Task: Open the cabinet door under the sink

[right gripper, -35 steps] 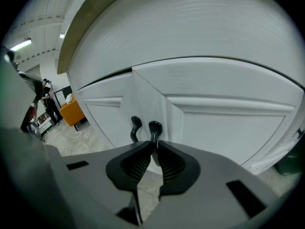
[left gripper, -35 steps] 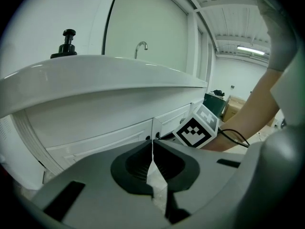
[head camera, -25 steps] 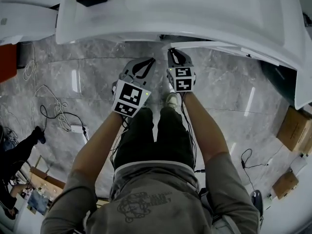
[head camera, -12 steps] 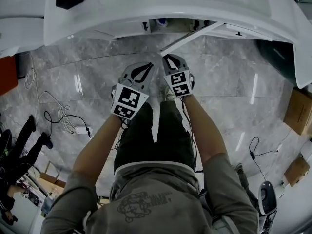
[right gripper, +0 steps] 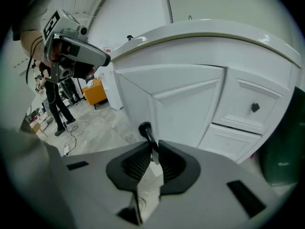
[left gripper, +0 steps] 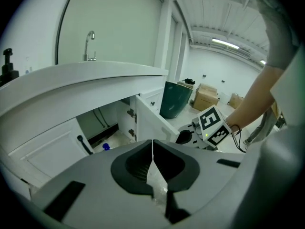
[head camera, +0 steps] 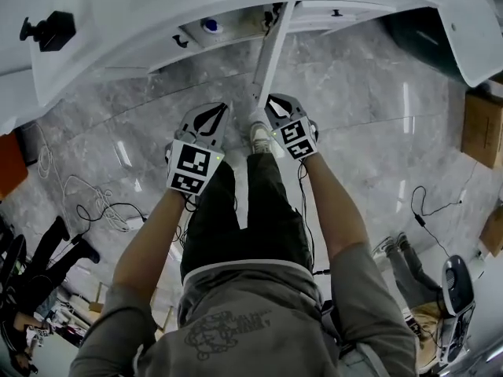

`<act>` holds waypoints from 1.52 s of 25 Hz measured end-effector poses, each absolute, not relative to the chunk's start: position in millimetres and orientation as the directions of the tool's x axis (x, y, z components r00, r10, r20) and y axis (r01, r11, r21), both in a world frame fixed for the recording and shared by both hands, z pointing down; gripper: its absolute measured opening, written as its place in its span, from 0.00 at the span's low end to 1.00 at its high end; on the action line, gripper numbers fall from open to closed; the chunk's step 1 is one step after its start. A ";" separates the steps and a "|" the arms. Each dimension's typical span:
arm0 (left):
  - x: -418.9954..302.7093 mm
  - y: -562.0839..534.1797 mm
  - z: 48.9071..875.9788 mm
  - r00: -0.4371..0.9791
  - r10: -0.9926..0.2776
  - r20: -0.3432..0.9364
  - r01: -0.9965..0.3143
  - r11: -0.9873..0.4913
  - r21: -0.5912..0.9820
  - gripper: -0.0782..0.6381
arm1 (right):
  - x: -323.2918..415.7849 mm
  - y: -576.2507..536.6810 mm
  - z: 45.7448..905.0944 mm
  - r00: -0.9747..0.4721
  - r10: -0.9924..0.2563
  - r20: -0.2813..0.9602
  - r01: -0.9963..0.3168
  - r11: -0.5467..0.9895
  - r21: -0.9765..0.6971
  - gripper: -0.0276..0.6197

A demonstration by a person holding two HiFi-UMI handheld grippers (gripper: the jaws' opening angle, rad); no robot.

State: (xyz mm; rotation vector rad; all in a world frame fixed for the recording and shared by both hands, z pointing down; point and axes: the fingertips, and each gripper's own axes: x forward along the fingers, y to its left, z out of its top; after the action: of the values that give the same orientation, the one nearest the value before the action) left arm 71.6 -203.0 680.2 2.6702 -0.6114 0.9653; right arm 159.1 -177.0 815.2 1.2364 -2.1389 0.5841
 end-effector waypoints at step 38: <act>124.7 -215.8 505.1 0.751 -0.369 0.548 -0.427 -0.904 -0.023 0.14 | 305.6 -187.4 575.1 -0.098 -0.810 0.578 -0.985 -0.005 -0.174 0.10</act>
State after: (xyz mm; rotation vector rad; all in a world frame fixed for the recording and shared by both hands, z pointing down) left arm 124.7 -215.8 505.1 2.8415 -0.6482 0.8556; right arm 305.6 -187.4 575.1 1.8674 -1.9664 0.7905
